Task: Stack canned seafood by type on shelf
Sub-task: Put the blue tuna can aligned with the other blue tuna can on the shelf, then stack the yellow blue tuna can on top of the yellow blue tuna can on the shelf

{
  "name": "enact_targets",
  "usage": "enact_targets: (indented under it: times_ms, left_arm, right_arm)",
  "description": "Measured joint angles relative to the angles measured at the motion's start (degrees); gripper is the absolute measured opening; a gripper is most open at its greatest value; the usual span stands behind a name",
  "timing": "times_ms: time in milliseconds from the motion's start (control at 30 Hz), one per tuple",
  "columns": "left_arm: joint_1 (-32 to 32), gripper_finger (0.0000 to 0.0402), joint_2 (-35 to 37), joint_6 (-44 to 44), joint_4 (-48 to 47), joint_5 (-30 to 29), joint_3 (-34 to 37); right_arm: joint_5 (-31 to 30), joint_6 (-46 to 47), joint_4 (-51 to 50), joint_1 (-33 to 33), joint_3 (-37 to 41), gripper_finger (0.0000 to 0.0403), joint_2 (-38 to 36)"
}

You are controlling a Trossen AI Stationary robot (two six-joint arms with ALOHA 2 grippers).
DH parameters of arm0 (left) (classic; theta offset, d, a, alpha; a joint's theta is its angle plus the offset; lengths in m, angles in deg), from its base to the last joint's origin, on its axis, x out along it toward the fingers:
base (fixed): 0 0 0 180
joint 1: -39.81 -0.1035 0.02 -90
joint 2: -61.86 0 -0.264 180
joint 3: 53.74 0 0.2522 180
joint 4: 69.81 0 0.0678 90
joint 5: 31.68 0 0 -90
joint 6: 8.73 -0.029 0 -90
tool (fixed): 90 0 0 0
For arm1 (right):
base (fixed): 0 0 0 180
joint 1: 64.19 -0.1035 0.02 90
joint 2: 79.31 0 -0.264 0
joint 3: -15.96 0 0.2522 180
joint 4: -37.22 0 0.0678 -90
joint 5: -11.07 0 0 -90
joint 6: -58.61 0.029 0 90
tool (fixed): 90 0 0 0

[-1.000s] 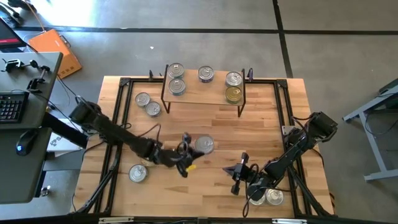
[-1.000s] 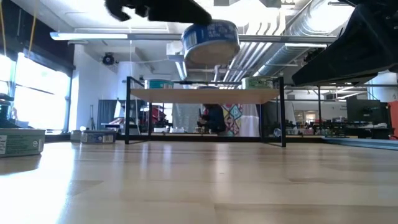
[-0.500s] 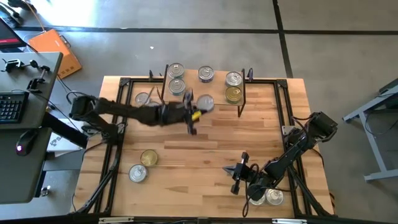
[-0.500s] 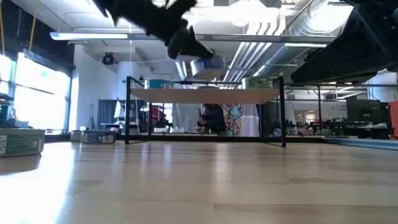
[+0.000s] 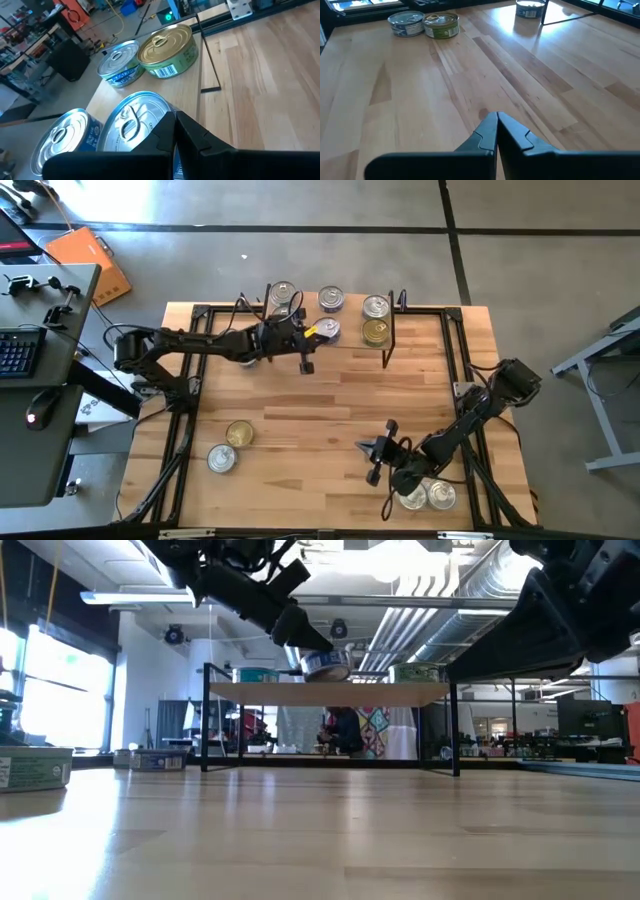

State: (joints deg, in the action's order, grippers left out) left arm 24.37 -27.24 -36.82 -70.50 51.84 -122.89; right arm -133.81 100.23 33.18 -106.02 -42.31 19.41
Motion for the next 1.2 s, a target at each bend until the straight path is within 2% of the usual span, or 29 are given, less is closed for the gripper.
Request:
enact_targets:
  times_ms: [533, 1000, 1200]
  left_arm:
    - [-0.26, 0.0006, -2.03, -2.74, 1.00, -1.18, 0.00]
    - [-0.61, 0.0118, -2.08, -2.19, 3.63, -2.20, -0.02]
    - [1.50, 0.0124, 0.94, -2.17, 3.36, -9.41, -0.02]
  right_arm:
    - [0.33, 0.37, 0.01, -0.02, 0.00, 0.0000, 0.00]
    - [0.39, 0.55, -0.06, -0.02, 0.00, 0.0000, 0.00]
    - [0.39, 0.57, -0.04, -0.02, 0.00, 0.0000, 0.00]
